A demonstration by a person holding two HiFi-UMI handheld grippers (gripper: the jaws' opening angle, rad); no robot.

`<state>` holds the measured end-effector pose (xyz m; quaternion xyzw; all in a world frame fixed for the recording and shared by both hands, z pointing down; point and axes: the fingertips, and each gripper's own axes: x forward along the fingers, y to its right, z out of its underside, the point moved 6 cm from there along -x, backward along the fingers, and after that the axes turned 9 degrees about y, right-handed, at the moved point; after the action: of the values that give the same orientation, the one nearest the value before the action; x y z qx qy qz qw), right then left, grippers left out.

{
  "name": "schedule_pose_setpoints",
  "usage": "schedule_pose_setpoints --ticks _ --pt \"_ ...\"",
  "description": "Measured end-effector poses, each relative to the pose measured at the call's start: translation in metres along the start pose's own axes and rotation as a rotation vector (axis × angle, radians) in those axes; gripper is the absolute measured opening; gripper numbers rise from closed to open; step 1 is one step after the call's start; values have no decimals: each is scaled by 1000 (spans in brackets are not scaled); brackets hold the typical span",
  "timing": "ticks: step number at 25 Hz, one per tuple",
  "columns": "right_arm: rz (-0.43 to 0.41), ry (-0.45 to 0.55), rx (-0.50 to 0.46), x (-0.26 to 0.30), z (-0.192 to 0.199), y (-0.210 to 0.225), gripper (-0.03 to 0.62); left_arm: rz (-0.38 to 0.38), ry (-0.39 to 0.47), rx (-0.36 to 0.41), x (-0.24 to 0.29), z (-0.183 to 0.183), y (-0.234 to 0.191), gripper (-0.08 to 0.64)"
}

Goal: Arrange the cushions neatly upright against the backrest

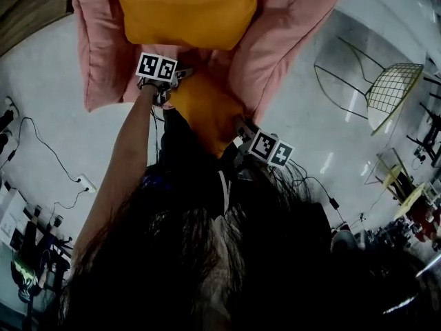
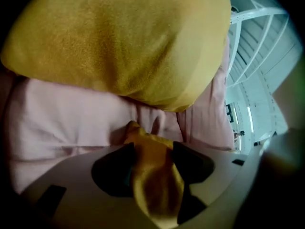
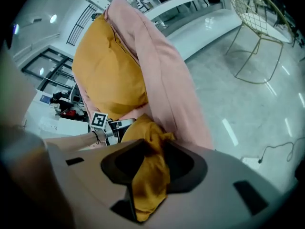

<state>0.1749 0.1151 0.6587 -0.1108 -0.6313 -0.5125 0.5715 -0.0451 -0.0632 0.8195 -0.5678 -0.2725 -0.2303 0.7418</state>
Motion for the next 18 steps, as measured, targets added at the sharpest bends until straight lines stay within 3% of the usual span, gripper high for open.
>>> schedule_pose_setpoints --ticks 5,8,12,18 --pt "-37 -77 8 -3 6 -1 95 -24 10 34 -16 5 11 191" --pt "-51 -94 -85 -12 8 -12 78 -56 53 82 -38 11 20 153" --pt "-133 -121 -193 -23 13 -34 71 -75 180 83 -84 18 28 138" --pt "-198 -111 -483 -14 -8 -57 69 -148 369 46 -153 30 32 112"
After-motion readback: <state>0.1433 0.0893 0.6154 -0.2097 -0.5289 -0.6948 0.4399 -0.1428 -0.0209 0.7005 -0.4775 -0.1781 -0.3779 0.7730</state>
